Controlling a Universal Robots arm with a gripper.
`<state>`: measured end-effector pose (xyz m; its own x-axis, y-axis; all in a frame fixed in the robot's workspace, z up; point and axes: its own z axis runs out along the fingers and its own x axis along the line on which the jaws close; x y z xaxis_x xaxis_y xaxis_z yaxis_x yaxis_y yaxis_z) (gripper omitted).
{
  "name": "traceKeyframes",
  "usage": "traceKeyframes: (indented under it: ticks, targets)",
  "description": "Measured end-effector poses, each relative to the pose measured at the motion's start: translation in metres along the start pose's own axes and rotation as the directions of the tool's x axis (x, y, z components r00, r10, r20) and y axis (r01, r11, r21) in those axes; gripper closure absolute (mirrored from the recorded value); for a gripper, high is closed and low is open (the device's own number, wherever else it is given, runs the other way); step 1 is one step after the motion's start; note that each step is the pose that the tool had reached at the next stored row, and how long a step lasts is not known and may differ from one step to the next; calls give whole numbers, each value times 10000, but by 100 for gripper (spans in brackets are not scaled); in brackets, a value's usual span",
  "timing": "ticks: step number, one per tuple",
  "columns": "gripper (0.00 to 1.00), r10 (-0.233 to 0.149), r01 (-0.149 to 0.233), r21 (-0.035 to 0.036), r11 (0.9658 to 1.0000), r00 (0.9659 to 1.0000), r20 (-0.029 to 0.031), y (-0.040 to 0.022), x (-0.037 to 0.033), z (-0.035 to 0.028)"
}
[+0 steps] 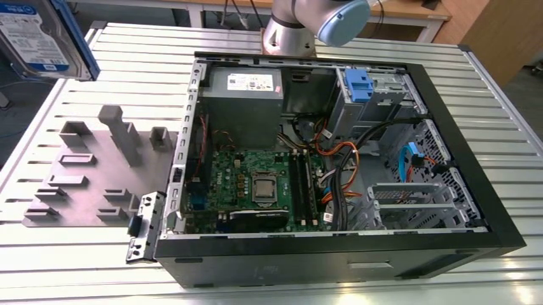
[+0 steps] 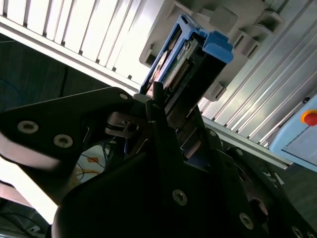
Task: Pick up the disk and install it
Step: 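Pick up the disk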
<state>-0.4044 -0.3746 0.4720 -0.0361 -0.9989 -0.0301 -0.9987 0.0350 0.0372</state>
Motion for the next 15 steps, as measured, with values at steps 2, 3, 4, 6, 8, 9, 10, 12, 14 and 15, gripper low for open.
traceKeyframes:
  ticks: [2,3,4,6,8,9,10,12,14,15]
  targets:
    - [65,0,0,-2,10000,10000,-1,2,-2,-71]
    - [65,0,0,-1,10000,10000,-1,4,-3,-102]
    - [65,0,0,-1,10000,10000,-1,5,-4,-132]
    - [65,0,0,-2,10000,10000,-2,6,-5,-171]
    - [65,0,0,0,10000,10000,0,6,-6,-176]
    - [65,0,0,0,10000,10000,0,6,-5,-177]
    - [65,0,0,-1,10000,10000,-1,6,-6,-179]
    - [65,0,0,-1,10000,10000,-1,6,-6,-181]
    - [65,0,0,-1,10000,10000,-1,5,-6,-182]
    - [65,1,-1,-2,10000,10000,-1,-1,-7,-183]
